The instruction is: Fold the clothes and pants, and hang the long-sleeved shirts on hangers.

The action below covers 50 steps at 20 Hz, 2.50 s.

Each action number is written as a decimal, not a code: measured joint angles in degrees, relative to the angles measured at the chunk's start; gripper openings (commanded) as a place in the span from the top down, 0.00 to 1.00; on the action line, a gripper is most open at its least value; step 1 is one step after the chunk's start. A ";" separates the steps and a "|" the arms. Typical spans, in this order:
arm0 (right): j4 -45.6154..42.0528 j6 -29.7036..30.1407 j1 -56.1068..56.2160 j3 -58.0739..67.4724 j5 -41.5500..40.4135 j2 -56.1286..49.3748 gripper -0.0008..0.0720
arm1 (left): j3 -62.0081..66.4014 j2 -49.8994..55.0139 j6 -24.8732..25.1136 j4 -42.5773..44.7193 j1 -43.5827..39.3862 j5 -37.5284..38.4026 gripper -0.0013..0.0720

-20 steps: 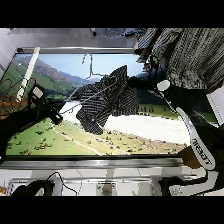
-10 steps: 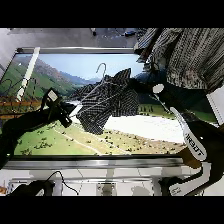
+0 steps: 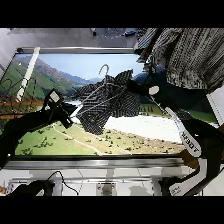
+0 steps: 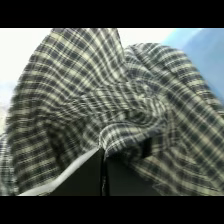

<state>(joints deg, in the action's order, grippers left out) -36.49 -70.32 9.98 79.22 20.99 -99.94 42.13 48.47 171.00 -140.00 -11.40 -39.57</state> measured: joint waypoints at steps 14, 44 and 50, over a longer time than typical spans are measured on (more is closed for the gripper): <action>-1.09 21.29 3.08 9.35 41.48 22.29 0.95 | 0.00 0.20 0.02 -3.72 -0.04 0.02 0.91; -34.56 46.27 3.02 15.91 57.16 43.17 0.44 | -4.70 -23.32 0.02 -18.49 1.62 -7.39 0.91; -29.57 51.80 -6.16 16.55 55.43 28.39 0.44 | -4.90 -23.52 0.00 -18.67 1.62 -7.41 0.91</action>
<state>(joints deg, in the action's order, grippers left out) -66.06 -18.52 3.81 95.77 76.42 -71.55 37.23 24.95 171.00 -158.67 -9.78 -46.98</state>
